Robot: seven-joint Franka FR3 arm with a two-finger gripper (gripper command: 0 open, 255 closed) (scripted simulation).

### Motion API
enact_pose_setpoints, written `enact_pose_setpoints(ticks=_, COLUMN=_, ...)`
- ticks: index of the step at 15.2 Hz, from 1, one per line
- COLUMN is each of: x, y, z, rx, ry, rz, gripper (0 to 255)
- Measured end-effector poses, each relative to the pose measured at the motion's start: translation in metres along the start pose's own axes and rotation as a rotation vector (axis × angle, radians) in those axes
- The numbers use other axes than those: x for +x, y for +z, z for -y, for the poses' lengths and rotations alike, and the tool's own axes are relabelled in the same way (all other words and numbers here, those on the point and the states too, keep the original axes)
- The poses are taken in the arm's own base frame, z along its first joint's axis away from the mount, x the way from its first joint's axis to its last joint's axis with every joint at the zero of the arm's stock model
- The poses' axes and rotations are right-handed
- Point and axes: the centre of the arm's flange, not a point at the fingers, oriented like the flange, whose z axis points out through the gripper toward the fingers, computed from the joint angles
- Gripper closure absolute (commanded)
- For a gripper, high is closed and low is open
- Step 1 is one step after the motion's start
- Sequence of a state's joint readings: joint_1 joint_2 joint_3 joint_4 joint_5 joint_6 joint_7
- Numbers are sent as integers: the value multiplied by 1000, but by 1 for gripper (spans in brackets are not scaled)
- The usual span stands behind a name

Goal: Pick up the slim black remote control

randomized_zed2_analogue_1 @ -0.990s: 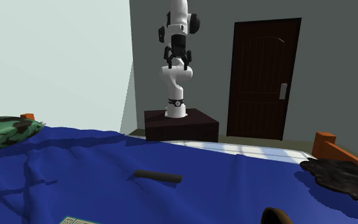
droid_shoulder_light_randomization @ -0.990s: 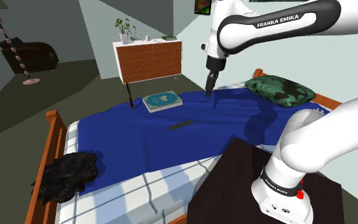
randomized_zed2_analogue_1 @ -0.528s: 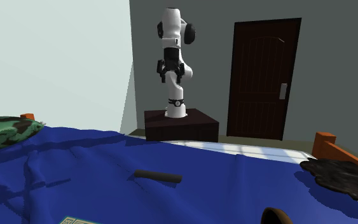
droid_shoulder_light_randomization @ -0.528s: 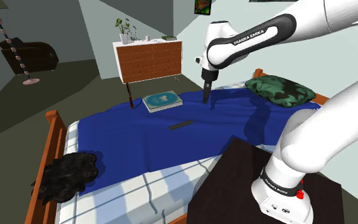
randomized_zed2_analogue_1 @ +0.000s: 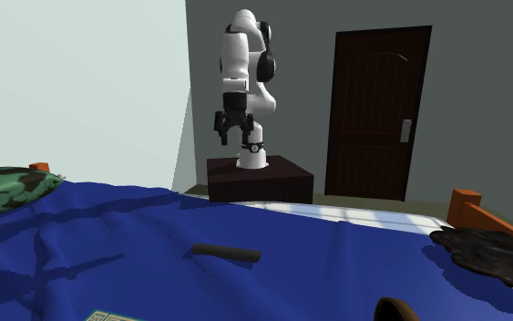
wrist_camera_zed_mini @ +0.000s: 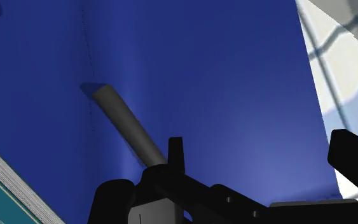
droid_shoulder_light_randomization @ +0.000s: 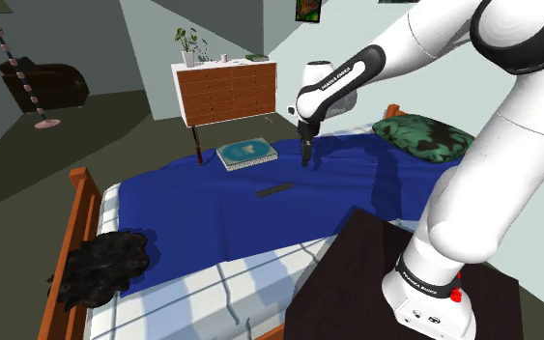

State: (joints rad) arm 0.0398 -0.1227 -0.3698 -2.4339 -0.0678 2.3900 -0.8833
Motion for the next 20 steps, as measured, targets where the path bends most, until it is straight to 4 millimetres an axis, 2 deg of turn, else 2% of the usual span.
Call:
enact_pose_setpoints(ticks=1, x=-2, y=12, z=-8, rx=2, ry=-19, rz=1, gripper=0)
enact_pose_setpoints(ticks=10, x=25, y=108, z=-77, rx=13, ry=-202, rz=10, gripper=0)
enact_pose_setpoints(ticks=20, x=68, y=218, z=-141, rx=29, ry=-405, rz=19, gripper=0)
